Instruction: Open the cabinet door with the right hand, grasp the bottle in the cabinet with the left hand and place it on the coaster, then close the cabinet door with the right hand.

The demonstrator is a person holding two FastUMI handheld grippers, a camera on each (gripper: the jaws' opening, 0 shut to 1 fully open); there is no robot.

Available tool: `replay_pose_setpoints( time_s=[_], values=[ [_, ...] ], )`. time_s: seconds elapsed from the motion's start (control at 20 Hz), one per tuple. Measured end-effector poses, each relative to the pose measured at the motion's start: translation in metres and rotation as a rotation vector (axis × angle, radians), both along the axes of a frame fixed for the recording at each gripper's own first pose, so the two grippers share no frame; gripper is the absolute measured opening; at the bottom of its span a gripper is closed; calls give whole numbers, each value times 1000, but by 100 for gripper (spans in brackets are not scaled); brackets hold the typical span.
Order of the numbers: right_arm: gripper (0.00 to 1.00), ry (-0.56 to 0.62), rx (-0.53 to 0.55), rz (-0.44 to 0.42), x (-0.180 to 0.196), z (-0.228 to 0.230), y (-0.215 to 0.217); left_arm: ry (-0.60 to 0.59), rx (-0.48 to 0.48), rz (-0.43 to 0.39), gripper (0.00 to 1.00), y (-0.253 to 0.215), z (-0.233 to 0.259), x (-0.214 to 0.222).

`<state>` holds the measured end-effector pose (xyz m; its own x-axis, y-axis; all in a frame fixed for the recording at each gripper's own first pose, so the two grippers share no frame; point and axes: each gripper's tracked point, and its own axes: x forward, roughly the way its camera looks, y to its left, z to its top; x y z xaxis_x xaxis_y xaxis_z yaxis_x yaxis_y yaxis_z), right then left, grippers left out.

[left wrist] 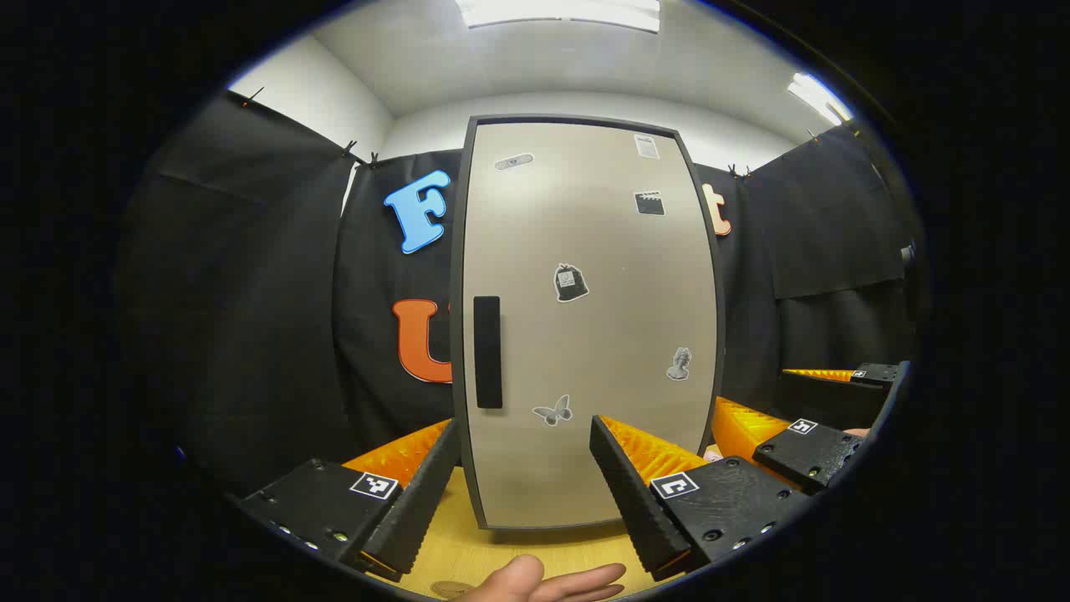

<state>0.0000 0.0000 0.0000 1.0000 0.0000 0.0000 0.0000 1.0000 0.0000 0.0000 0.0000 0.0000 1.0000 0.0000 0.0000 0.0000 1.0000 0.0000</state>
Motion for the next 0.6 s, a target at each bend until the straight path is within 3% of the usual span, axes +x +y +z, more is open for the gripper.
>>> replay_pose_setpoints(
  time_s=[0.6],
  values=[
    [97,19,15,-5,-9,-8,-9,6,4,-29,94,-14,-1,-6]
  ],
)
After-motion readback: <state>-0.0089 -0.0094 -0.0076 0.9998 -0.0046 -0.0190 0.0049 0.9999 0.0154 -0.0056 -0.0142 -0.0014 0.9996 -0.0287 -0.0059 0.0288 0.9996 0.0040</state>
